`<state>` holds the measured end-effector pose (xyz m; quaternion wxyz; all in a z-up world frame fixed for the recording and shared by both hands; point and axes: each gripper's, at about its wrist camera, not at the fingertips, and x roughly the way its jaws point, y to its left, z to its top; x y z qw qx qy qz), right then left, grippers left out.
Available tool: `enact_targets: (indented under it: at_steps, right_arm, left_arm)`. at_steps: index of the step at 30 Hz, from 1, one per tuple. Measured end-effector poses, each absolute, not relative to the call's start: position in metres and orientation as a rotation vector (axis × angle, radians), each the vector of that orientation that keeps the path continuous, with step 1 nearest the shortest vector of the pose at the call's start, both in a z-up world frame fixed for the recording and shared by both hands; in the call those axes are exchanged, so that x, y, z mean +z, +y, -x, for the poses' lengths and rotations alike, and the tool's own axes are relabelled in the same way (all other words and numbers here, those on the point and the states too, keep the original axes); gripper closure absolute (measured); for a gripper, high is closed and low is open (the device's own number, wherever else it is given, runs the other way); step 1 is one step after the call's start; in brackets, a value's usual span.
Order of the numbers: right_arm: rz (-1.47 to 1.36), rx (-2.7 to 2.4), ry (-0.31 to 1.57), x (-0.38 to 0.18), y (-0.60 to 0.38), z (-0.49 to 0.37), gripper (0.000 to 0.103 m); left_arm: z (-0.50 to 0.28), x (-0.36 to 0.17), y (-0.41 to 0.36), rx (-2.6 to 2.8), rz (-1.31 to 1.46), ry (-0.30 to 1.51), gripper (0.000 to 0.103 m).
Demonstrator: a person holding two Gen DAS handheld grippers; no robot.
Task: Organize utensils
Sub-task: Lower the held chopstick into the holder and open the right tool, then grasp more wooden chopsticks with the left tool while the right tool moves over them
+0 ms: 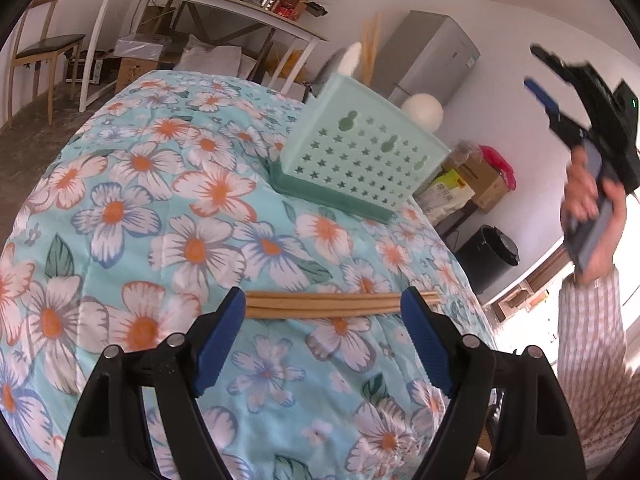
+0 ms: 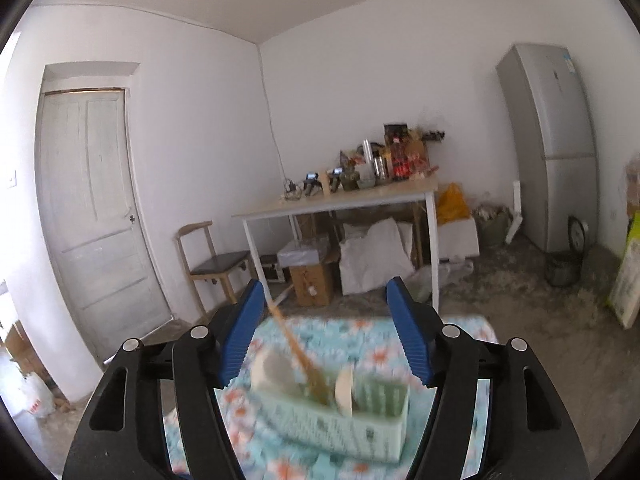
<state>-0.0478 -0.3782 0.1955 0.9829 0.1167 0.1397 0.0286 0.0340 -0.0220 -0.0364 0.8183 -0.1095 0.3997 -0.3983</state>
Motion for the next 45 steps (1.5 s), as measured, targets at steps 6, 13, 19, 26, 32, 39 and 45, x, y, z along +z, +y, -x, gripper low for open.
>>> enact_targets:
  at_steps: [6, 13, 19, 26, 32, 39, 45]
  right_arm:
    - [-0.391, 0.058, 0.502, 0.113, -0.375, 0.072, 0.041]
    - [-0.569, 0.083, 0.605, 0.058, -0.372, 0.091, 0.041]
    - [-0.587, 0.107, 0.610, 0.052, -0.372, 0.092, 0.041]
    - [-0.619, 0.118, 0.617, 0.040, -0.379, 0.094, 0.041]
    - [-0.644, 0.114, 0.620, 0.036, -0.384, 0.094, 0.041]
    - [-0.646, 0.113, 0.616, 0.037, -0.387, 0.094, 0.041]
    - [-0.645, 0.119, 0.628, 0.037, -0.383, 0.092, 0.041]
  left_arm:
    - [-0.026, -0.043, -0.033, -0.920, 0.270, 0.922, 0.037]
    - [-0.043, -0.075, -0.033, -0.904, 0.493, 1.113, 0.051]
    - [-0.063, -0.096, -0.017, -0.808, 0.737, 1.167, 0.068]
    - [-0.070, -0.107, -0.012, -0.708, 0.814, 1.180, 0.089]
    - [-0.071, -0.104, -0.014, -0.696, 0.806, 1.177, 0.090]
    - [-0.058, -0.087, -0.017, -0.751, 0.774, 1.189, 0.092]
    - [-0.058, -0.090, -0.014, -0.746, 0.811, 1.221, 0.087]
